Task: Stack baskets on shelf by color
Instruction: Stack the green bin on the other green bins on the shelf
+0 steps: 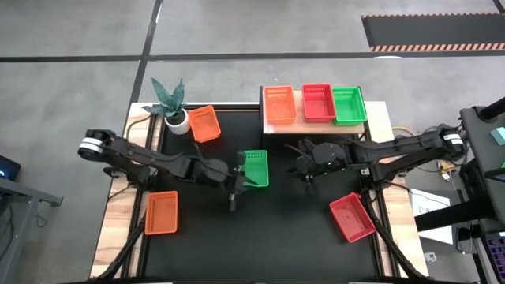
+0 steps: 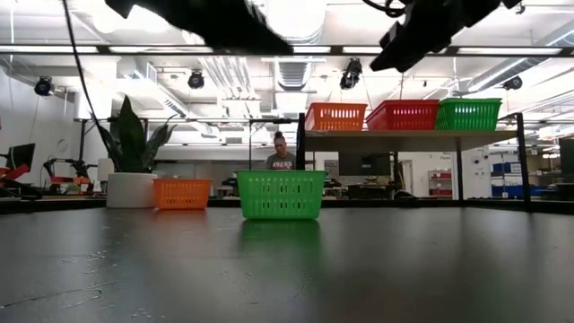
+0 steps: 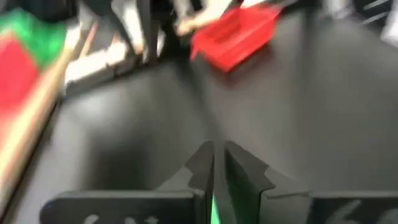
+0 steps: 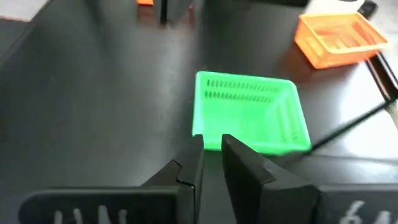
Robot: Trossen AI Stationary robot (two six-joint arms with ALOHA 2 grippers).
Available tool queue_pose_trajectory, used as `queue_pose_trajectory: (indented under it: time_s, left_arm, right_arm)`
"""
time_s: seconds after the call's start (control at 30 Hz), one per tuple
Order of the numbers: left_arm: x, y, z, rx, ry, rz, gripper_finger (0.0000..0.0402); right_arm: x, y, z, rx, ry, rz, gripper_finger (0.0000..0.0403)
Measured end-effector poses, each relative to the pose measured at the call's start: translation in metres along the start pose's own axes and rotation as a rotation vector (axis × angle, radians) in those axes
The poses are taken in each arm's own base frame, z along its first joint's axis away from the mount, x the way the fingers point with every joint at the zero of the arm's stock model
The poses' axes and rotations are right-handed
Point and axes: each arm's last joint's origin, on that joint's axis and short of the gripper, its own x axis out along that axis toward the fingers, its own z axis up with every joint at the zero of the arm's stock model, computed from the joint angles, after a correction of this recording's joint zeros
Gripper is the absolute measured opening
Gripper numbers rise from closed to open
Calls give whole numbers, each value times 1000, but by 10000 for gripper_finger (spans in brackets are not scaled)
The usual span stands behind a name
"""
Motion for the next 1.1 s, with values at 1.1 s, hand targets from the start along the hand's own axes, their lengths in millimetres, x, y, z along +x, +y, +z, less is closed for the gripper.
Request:
queue_pose_trajectory:
  time_s: [1.1]
  left_arm:
    - [-94, 10, -20, 163, -286, 88, 0]
  right_arm:
    - [171, 13, 48, 67, 366, 42, 82]
